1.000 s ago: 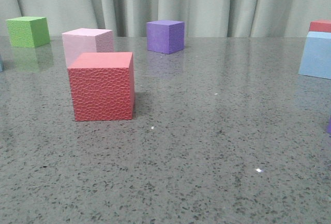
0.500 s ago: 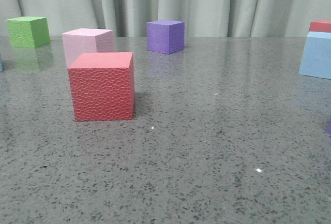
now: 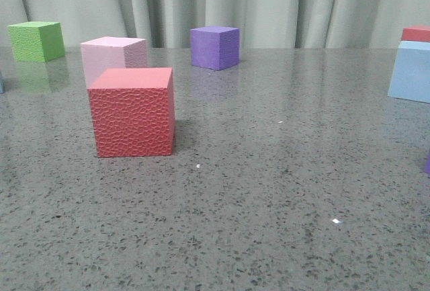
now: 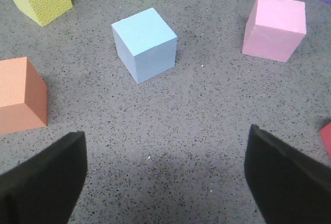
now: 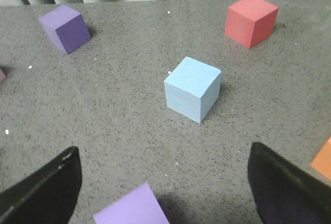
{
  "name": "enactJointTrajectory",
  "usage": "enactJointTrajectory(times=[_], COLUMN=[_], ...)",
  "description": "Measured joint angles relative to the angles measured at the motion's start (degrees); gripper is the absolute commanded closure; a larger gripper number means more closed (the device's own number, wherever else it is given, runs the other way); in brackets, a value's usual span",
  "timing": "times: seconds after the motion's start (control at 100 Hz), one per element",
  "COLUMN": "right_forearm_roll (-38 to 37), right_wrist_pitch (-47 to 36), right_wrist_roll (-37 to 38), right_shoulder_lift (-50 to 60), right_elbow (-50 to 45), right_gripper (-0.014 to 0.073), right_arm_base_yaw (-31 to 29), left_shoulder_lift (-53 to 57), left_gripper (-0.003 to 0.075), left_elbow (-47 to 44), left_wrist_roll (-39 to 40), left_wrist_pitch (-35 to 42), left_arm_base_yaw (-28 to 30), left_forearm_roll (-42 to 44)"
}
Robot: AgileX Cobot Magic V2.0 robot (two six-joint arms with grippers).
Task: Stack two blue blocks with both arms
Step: 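Move the right gripper down over the light blue cube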
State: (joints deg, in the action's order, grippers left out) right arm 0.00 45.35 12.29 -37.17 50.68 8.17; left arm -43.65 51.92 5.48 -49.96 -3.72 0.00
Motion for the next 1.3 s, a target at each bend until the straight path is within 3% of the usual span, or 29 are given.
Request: enactJointTrajectory(times=[0.48,0.85,1.3], right_forearm_roll=[-10.1,-10.7,-13.0], right_wrist_pitch=[1.5,5.4,5.6], right_wrist_roll=[16.4,17.9,23.4], right_shoulder_lift=[-26.9,-41.4,-49.5], right_elbow=[15.3,25.0,27.0], right_gripper=[-0.005,-0.005,-0.005], right_arm_base_yaw=[0.0,0.0,0.0], left_shoulder_lift=[0.0,0.0,0.0], left_gripper=[0.0143,0.0143,0.0143], left_elbow=[0.0,0.0,0.0], left_wrist_roll=[0.0,0.0,0.0], left_wrist_pitch=[0.0,0.0,0.0], left_arm_base_yaw=[0.0,0.0,0.0], left_forearm_roll=[0.0,0.0,0.0])
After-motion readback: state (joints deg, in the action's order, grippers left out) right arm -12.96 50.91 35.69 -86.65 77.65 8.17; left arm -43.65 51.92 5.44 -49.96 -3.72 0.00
